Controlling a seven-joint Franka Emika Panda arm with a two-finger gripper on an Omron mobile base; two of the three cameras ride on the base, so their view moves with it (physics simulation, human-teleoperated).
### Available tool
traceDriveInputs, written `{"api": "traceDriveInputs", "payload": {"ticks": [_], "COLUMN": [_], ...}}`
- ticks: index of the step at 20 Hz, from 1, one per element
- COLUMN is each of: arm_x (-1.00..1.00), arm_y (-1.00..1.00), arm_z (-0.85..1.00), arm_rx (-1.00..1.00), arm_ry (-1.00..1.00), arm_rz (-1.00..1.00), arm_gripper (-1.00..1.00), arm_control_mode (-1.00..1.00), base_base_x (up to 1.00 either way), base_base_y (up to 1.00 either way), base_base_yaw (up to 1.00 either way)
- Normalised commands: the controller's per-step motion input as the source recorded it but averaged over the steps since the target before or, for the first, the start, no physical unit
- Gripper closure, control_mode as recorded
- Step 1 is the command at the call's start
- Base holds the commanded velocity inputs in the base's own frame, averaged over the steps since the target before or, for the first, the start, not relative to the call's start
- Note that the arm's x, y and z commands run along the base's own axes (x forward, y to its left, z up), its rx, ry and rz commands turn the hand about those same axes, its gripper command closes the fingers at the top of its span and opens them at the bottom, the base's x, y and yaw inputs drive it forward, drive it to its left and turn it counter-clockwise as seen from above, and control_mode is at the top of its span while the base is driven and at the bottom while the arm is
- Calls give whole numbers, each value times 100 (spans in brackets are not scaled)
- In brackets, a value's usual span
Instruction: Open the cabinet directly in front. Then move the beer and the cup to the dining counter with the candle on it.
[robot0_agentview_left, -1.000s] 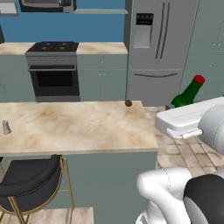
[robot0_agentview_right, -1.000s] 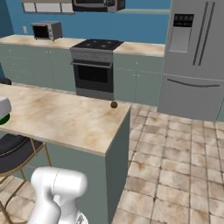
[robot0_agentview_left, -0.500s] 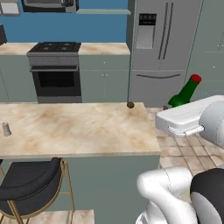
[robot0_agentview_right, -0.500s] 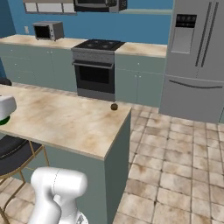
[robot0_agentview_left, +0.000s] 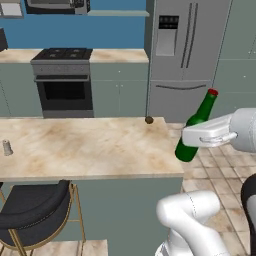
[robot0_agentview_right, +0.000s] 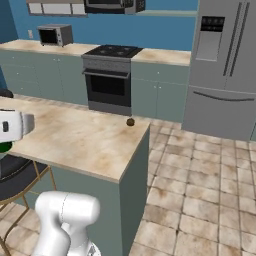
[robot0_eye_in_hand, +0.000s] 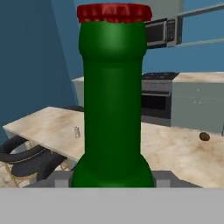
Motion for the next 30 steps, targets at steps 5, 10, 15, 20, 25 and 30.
{"api": "traceDriveInputs", "payload": {"ticks": [5, 10, 15, 20, 25, 30], "arm_x": [-2, 12, 34, 42, 40, 41], "arm_y": [0, 1, 0, 0, 1, 4], "arm_z": [-26, -26, -17, -20, -23, -21], "arm_rx": [-4, -7, -5, 0, 0, 0], "arm_ry": [11, 5, 0, 0, 0, 0], "arm_rz": [5, 1, 0, 0, 0, 0], "arm_gripper": [100, 100, 100, 100, 100, 100], "arm_control_mode": [-100, -100, -100, -100, -100, -100], "base_base_x": [0, 0, 0, 0, 0, 0], "base_base_y": [0, 0, 0, 0, 0, 0], "base_base_yaw": [0, 0, 0, 0, 0, 0]}}
